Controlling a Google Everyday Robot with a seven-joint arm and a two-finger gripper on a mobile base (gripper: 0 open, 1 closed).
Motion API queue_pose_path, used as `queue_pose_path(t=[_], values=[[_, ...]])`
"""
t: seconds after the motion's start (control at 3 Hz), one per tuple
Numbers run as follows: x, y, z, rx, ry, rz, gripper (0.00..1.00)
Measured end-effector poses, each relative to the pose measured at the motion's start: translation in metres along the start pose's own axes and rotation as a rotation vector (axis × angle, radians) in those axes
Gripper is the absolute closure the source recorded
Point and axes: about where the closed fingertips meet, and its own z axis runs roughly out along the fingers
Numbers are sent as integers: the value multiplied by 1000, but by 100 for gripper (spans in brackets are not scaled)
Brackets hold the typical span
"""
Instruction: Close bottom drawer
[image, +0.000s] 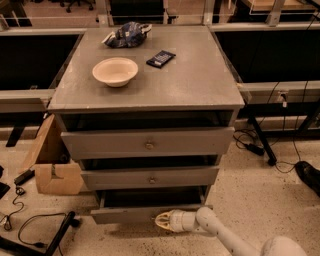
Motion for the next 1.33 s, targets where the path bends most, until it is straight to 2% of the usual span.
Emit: queue_pose_path(t=[0.67, 1.33], values=[[0, 0, 0, 0, 0, 0, 4], [0, 0, 0, 0, 0, 0, 0]])
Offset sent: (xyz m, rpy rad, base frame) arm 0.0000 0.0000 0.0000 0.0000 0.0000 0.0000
